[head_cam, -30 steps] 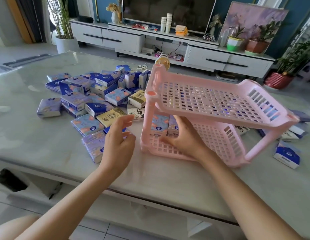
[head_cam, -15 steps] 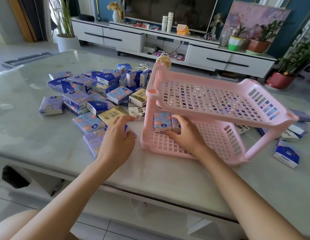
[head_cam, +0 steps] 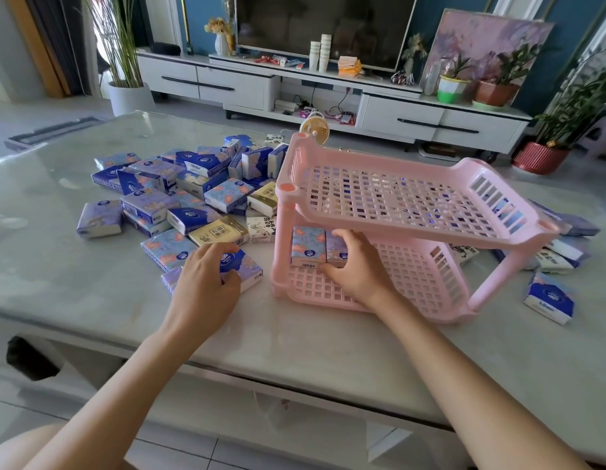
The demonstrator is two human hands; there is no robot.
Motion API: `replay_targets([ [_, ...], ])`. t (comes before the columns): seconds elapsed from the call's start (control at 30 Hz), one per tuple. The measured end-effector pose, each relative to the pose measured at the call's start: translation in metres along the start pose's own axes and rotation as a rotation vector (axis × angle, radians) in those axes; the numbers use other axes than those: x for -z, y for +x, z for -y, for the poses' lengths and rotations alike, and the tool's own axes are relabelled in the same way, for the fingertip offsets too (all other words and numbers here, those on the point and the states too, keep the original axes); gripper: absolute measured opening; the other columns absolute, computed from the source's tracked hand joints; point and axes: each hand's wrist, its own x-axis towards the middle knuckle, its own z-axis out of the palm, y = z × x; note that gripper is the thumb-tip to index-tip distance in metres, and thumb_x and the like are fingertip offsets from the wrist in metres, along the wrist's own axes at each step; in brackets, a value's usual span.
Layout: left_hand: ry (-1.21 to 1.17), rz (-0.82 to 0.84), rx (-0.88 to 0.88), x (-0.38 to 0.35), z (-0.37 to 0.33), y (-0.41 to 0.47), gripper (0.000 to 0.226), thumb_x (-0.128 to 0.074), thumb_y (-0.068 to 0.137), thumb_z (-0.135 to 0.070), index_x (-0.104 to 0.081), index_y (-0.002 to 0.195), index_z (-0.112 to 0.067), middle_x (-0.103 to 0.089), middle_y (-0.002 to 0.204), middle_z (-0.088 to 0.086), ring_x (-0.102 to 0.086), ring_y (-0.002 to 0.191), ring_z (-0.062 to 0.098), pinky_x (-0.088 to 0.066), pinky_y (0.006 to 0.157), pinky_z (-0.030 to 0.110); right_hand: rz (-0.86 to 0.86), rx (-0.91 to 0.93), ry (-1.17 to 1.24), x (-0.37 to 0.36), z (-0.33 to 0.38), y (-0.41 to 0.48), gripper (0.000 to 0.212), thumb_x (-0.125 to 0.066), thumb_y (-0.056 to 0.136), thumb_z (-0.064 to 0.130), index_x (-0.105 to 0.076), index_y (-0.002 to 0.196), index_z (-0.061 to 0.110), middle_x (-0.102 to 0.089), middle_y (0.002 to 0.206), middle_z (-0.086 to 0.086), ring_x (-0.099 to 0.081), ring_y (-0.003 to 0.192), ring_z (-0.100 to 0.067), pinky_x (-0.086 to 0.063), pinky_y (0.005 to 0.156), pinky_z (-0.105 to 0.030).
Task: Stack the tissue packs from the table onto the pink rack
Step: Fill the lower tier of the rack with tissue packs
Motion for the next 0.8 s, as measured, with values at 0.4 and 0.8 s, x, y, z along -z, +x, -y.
replay_targets([
  [0.4,0.008,-0.008,-0.048,-0.004,-0.002,0.001,0.037,-0.049,0.087,-0.004,-0.054,0.123,-0.012,-0.048,0.131,0.007,-0.046,0.117,0.027,-0.037,0.097,0.036,0.225,0.106,-0.315,-0.017,0.007,0.008,0.054,-0.043,0.095,0.04,-0.025,0.145,0.031,-0.014,0.156,0.0,-0.005,0.144,-0.017,-0.005,0.114,-0.048],
  [0.8,0.052,-0.033,-0.068,-0.01,-0.002,0.005,0.037,-0.049,0.085,-0.002,-0.055,0.121,-0.009,-0.049,0.131,0.009,-0.042,0.12,0.028,-0.032,0.099,0.035,0.142,0.148,-0.332,-0.018,-0.017,0.022,0.052,-0.043,0.094,0.042,-0.032,0.143,0.028,-0.023,0.154,0.002,-0.013,0.143,-0.015,-0.01,0.112,-0.052],
])
